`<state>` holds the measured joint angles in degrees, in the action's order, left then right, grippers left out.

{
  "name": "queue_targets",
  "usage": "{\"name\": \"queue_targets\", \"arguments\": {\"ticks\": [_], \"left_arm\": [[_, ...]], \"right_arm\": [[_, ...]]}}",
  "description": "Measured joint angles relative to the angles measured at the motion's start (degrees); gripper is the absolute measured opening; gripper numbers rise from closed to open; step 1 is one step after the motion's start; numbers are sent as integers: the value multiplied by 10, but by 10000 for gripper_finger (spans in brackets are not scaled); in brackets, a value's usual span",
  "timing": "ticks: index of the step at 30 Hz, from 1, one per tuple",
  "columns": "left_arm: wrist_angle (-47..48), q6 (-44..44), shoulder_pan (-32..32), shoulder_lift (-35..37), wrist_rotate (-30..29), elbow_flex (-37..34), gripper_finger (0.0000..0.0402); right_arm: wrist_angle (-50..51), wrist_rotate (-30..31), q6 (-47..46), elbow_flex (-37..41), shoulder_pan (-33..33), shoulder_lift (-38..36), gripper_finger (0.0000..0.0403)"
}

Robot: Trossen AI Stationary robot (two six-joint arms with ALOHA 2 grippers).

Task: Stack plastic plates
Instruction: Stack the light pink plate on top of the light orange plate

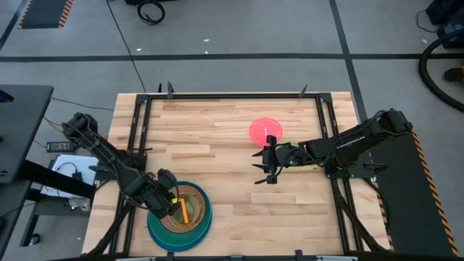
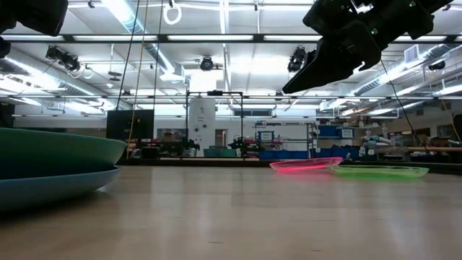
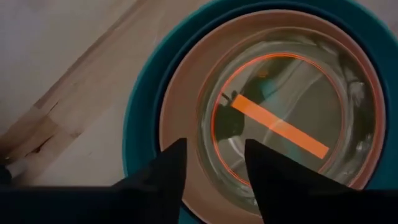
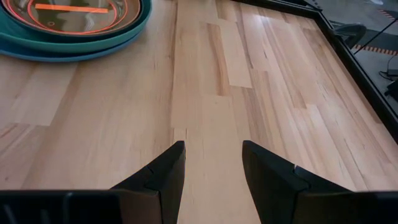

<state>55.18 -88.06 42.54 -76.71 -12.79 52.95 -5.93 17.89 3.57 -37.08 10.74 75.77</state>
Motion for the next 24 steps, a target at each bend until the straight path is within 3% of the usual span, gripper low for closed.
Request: {"name": "queue_targets", "arguments": {"ticks": [6,24], "left_arm": [[-23,7,-11,-5,1,0,177],[-151,201,-124,-54,1,0,167]], "right_arm": [[-5,0,0,0,0,0,169],[2,5,-2,0,-11,0,169]]}}
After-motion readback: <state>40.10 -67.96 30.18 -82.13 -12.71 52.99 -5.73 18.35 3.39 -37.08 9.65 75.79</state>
